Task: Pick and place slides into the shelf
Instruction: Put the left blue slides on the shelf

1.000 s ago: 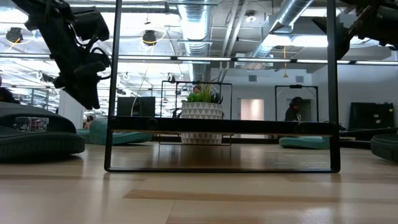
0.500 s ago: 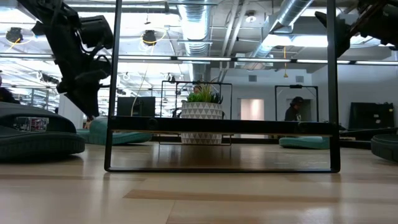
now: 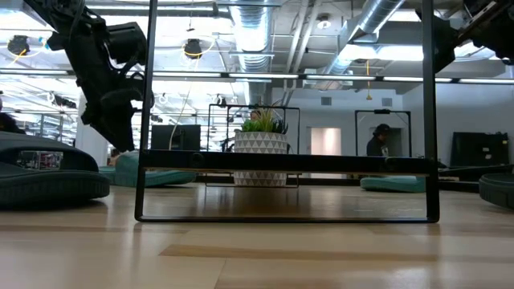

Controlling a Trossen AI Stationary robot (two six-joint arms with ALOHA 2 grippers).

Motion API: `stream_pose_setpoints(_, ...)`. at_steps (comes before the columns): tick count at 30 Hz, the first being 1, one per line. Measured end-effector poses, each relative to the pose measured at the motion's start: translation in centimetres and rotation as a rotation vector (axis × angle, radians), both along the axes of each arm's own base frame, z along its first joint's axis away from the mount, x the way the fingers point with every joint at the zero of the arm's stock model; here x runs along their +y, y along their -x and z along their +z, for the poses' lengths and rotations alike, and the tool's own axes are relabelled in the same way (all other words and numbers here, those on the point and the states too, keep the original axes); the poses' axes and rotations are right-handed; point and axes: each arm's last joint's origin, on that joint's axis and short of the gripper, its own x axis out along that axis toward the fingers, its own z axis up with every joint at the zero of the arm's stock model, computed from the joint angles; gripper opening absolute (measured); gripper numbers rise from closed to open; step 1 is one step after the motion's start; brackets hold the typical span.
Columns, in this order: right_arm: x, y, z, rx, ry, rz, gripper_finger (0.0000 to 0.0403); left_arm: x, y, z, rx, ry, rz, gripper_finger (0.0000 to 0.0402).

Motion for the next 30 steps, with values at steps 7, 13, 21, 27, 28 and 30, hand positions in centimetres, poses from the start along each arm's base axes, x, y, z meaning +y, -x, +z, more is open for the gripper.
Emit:
stream_pose_setpoints(7,0.0,-0.1,-0.2,0.026,-0.007,0.013,0.0256,0.4,0.2,0.0,-0.006,0.012,0.004,0.0183)
stream_pose_setpoints(13,0.0,-0.1,-0.4,0.053,-0.028,0.019,0.0256,0.6,0.4,0.0,0.005,0.001,0.027,0.0183)
stream_pose_setpoints(21,-0.1,-0.5,-2.6,0.287,-0.079,0.013,0.0256,0.7,0.5,0.0,0.022,-0.018,0.043,0.0183)
stream_pose_setpoints(27,-0.5,-0.5,-3.0,0.337,-0.133,-0.026,0.0256,0.7,0.5,0.0,0.013,-0.003,0.034,0.0183)
stream_pose_setpoints(28,-0.6,-0.5,-3.0,0.339,-0.146,-0.033,0.0256,0.7,0.5,0.0,0.011,-0.001,0.032,0.0183)
stream_pose_setpoints(30,-0.8,-0.5,-3.1,0.339,-0.151,-0.046,0.0256,0.7,0.5,0.0,0.011,-0.001,0.032,0.0183)
